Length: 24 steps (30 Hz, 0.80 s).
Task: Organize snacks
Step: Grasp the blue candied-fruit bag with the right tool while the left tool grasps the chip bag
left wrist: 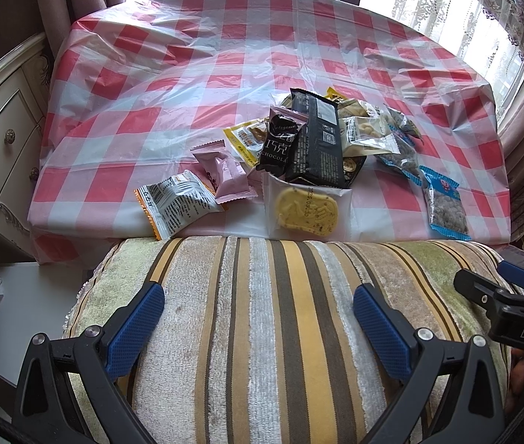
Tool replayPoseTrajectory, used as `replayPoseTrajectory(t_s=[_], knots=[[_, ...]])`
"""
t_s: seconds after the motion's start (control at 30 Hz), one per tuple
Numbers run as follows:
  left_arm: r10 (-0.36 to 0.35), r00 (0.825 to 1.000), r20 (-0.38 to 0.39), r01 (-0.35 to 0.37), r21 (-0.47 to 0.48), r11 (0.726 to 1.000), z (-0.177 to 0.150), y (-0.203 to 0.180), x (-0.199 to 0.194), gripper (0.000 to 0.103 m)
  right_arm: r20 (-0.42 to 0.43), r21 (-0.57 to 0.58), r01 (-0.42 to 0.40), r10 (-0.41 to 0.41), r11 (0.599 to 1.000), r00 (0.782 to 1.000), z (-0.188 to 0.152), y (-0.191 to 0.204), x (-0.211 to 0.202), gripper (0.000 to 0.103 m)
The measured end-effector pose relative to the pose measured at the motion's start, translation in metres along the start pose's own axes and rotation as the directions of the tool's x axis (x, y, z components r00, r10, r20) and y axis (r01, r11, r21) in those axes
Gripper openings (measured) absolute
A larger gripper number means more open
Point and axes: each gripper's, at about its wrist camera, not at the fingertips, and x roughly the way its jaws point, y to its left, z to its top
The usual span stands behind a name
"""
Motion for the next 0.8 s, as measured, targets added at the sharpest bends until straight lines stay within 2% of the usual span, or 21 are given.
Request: replayPoseTrajectory(t_s=[0.1, 0.2, 0.3, 0.37, 0.43, 0.5, 0.67, 0.77, 0.8], knots=[[-0.035, 0.999, 0.021, 0.035, -0.019, 0.999, 0.005, 0.006, -0.004, 0.102, 0.006, 0.019, -0.043, 0.043, 0.999, 0.999, 0.001, -0.007, -0.002, 0.103], [-0.032, 0.999, 0.018, 0.033, -0.066, 0.997, 0.013, 0.017, 0.0, 0.097, 0.007, 0.022, 0.001, -0.001, 1.0, 1.0, 0.009, -0.005, 0.0, 0.103], [-0.027, 0.999, 0.022, 0.029, -0.1, 0.995, 0.028, 0.031, 0.007, 0.094, 0.013, 0.063, 0.007, -0.008, 0.998, 1.0, 0.022, -0.01, 0.006, 0.103], [-0.036, 0.999, -0.004, 0.035, -0.138, 0.99, 0.037, 0.045, 0.017, 0.094, 0.013, 0.108, 0.007, -0.009, 0.994, 1.0, 0.031, -0.018, 0.011, 0.102], [-0.051, 0.998, -0.035, 0.042, -0.221, 0.974, 0.041, 0.065, 0.027, 0.092, 0.013, 0.139, 0.009, -0.011, 0.99, 1.0, 0.038, -0.024, 0.017, 0.101], [-0.054, 0.996, -0.065, 0.036, -0.254, 0.967, 0.044, 0.078, 0.037, 0.084, 0.015, 0.159, 0.005, -0.007, 0.987, 1.0, 0.045, -0.027, 0.022, 0.101], [0.002, 0.993, -0.116, -0.023, -0.179, 0.984, 0.061, 0.087, 0.058, 0.081, -0.012, 0.172, -0.003, 0.005, 0.985, 1.0, 0.059, -0.029, 0.041, 0.098], [0.062, 0.989, -0.138, -0.068, -0.041, 0.997, 0.069, 0.082, 0.067, 0.081, -0.034, 0.184, -0.008, 0.014, 0.983, 0.999, 0.065, -0.033, 0.052, 0.093], [0.086, 0.986, -0.139, -0.082, 0.038, 0.996, 0.071, 0.078, 0.068, 0.081, -0.042, 0.187, -0.01, 0.018, 0.982, 0.999, 0.067, -0.034, 0.055, 0.091]])
